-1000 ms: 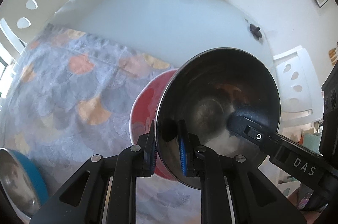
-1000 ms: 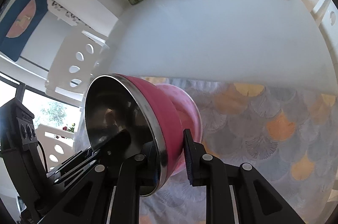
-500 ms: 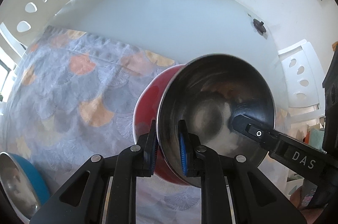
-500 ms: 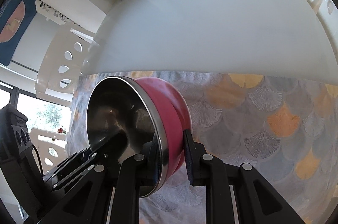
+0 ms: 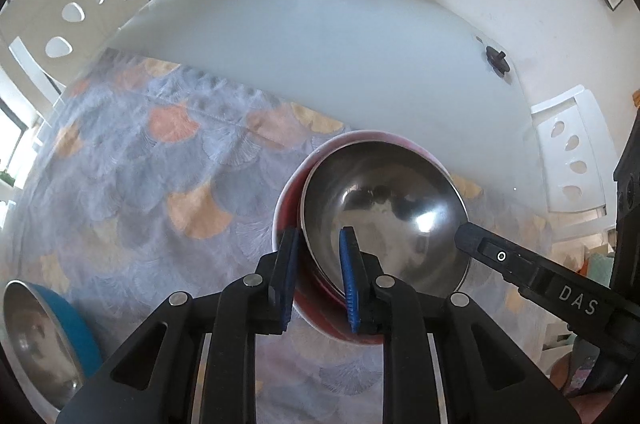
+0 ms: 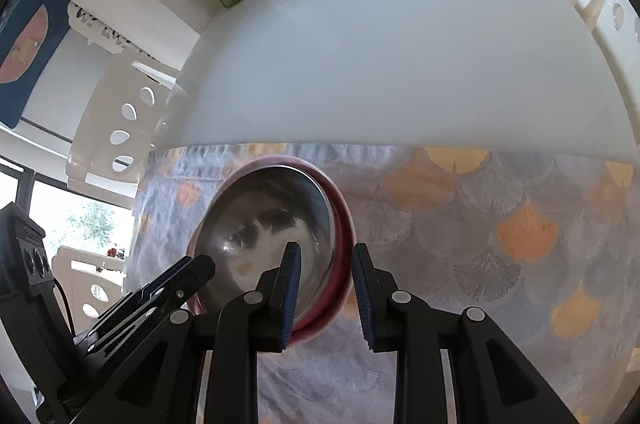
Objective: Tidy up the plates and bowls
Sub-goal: 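Lower the steel bowl into the pink polka-dot bowl and open the left tool, then pull the left tool up and move it to the blue-outside steel bowl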
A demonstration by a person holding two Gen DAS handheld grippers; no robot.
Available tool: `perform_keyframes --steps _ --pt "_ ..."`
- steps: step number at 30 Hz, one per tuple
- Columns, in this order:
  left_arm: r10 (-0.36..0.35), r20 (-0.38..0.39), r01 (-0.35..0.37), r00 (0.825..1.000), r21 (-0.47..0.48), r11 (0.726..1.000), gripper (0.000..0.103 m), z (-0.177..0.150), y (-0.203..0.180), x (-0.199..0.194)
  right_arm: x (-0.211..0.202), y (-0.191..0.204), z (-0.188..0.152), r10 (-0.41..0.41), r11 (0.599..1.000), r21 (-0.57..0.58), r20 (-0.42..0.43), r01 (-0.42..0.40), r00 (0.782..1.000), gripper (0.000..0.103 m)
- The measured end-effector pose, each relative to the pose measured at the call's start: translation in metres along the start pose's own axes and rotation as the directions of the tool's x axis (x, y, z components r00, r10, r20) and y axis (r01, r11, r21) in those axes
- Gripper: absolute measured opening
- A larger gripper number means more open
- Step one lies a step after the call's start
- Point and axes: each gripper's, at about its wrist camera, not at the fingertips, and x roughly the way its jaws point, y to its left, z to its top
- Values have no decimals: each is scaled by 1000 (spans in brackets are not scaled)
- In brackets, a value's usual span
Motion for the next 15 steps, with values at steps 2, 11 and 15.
perform_keyframes --steps 2,11,15 --pt "0 -7 0 1000 0 1000 21 0 -1 0 2 -3 -3 5 1000 12 -12 -5 1000 25" --pt "0 -28 0 1000 3 1000 26 -4 -5 -9 -2 6 -7 14 1000 5 -36 -14 999 31" --pt "12 -28 -12 1000 2 1000 42 -6 -4 -19 -13 16 -11 19 1000 -14 -12 -20 1000 53"
